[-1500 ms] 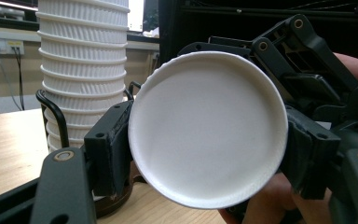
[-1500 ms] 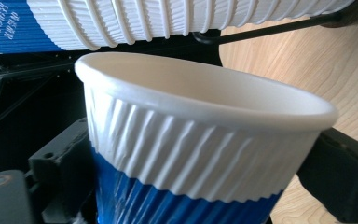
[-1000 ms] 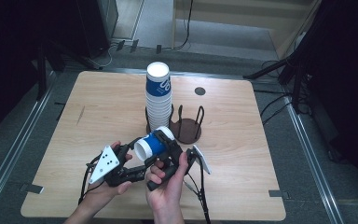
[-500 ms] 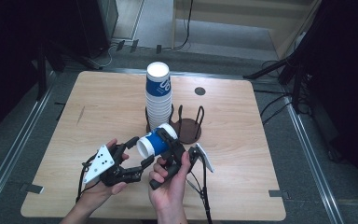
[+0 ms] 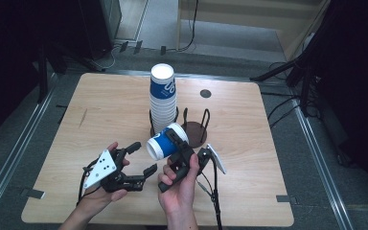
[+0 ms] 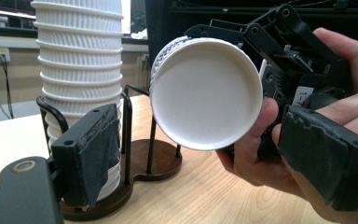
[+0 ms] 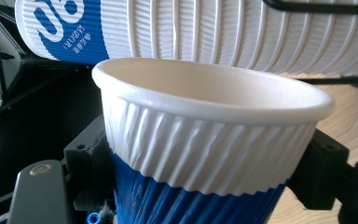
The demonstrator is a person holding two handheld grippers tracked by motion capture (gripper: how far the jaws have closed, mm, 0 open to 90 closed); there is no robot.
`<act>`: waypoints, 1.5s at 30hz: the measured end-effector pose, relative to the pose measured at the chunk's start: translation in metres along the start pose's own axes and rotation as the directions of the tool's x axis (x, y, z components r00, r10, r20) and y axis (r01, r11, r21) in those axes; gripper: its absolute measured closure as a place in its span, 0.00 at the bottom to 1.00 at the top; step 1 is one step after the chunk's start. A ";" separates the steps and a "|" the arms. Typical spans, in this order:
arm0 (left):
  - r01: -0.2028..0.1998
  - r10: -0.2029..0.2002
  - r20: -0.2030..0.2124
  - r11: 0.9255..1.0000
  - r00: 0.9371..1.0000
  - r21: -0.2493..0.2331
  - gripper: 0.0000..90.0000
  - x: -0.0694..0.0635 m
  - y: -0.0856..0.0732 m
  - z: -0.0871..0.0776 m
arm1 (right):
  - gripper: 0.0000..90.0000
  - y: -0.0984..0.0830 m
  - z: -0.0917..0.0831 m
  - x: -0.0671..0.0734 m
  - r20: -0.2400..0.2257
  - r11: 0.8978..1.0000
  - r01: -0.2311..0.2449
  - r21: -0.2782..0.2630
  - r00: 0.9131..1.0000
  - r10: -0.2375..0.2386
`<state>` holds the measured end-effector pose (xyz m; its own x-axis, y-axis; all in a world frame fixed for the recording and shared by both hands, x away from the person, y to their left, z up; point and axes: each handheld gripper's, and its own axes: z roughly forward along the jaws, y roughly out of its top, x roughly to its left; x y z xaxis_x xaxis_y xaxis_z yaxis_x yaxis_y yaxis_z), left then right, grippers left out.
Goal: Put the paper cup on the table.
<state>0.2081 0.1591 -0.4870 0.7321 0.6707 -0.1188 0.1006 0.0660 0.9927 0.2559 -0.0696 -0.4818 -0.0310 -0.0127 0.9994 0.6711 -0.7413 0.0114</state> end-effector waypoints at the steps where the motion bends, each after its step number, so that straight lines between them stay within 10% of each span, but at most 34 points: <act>1: -0.003 0.003 -0.018 1.000 1.000 -0.001 0.12 0.001 -0.001 -0.001 | 0.24 0.001 0.000 0.001 0.004 1.000 0.013 -0.001 1.000 -0.013; 14: 0.000 0.003 -0.056 0.999 0.998 0.045 0.02 0.003 -0.001 -0.007 | 0.24 0.005 -0.002 0.008 0.005 0.991 0.134 -0.030 0.991 -0.134; 26: -0.012 0.024 -0.119 0.995 0.993 0.097 0.00 0.007 -0.010 -0.014 | 0.24 0.008 -0.006 0.020 0.037 0.956 0.288 -0.051 0.957 -0.287; 29: -0.005 0.023 -0.148 0.993 0.989 0.120 0.00 0.010 -0.016 -0.018 | 0.24 0.007 -0.007 0.026 0.063 0.929 0.368 -0.042 0.929 -0.365; 42: 0.021 0.020 -0.273 0.989 0.962 0.149 0.00 0.028 -0.029 -0.044 | 0.24 0.006 -0.010 0.032 0.069 0.861 0.505 -0.057 0.862 -0.502; 45: 0.024 0.025 -0.303 0.987 0.953 0.157 0.00 0.035 -0.033 -0.052 | 0.24 0.005 -0.009 0.033 0.116 0.827 0.560 -0.051 0.825 -0.552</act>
<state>0.1949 0.2191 -0.5229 0.4957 0.8646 -0.0821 0.2225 -0.0351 0.9743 0.2521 -0.0798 -0.4494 -0.3101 0.4769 0.8224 0.4994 -0.6544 0.5678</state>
